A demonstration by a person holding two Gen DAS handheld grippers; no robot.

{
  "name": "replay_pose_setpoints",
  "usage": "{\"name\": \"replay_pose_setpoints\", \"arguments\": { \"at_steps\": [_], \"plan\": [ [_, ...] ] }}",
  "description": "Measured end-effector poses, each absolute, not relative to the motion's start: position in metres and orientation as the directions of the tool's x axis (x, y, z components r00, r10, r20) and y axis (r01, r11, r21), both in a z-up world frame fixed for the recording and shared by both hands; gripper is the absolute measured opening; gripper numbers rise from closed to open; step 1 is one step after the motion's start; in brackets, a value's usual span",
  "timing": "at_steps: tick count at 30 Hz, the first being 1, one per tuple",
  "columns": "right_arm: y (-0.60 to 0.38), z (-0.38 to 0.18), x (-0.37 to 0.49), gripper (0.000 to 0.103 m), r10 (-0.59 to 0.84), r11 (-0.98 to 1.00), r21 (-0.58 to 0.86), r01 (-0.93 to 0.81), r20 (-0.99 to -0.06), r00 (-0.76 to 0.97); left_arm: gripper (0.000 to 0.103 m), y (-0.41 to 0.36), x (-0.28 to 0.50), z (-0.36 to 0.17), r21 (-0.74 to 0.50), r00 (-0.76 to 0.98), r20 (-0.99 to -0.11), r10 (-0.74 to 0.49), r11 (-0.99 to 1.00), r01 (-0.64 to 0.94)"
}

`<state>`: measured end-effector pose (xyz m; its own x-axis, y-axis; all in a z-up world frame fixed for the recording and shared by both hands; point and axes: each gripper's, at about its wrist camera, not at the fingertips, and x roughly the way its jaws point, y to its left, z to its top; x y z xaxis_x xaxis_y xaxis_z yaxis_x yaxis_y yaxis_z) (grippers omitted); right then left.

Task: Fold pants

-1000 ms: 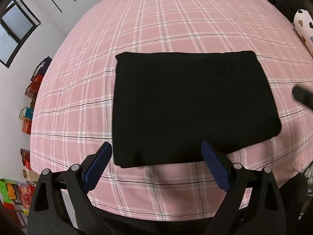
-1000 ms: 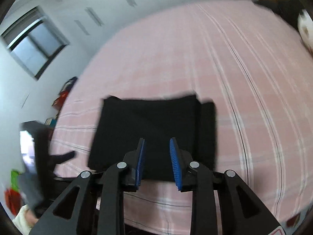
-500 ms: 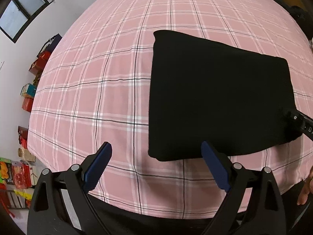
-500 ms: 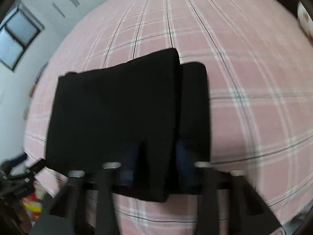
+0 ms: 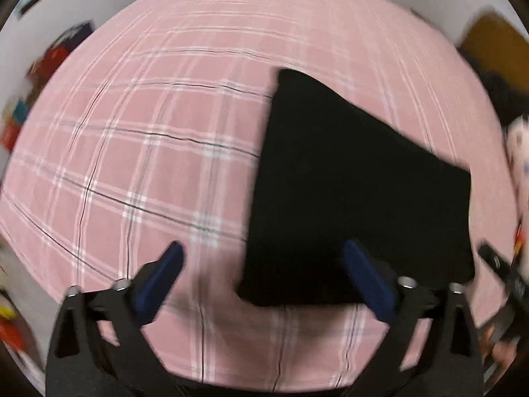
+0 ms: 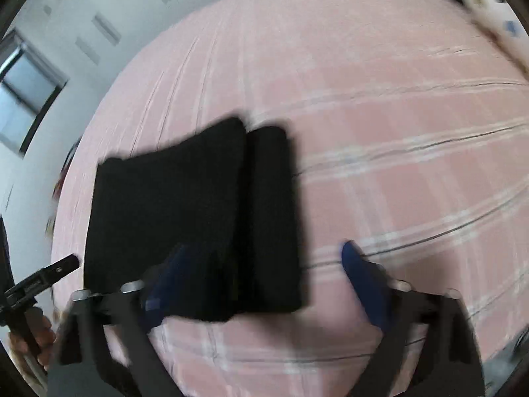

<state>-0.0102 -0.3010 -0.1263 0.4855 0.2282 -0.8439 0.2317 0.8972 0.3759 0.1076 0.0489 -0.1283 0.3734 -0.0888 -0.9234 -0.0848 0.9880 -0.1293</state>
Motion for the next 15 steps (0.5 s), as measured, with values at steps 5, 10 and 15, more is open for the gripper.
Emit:
{"name": "replay_pose_setpoints", "arguments": {
  "at_steps": [5, 10, 15],
  "plan": [
    [-0.299, -0.172, 0.011, 0.094, 0.396, 0.833, 0.497, 0.242, -0.842, 0.367, 0.098, 0.070, 0.141, -0.184, -0.275, 0.261, -0.936, -0.236, 0.953, -0.127],
    [-0.279, -0.165, 0.012, 0.048, 0.401, 0.835, 0.516, 0.193, -0.809, 0.430, 0.062, 0.043, 0.145, -0.193, -0.351, 0.263, -0.905, -0.333, 0.936, -0.022],
    [-0.278, -0.119, -0.002, 0.035, 0.423, 0.823, 0.543, 0.167, -0.782, 0.457, 0.032, 0.046, 0.139, -0.163, -0.425, 0.274, -0.875, -0.399, 0.904, -0.040]
  ]
}}
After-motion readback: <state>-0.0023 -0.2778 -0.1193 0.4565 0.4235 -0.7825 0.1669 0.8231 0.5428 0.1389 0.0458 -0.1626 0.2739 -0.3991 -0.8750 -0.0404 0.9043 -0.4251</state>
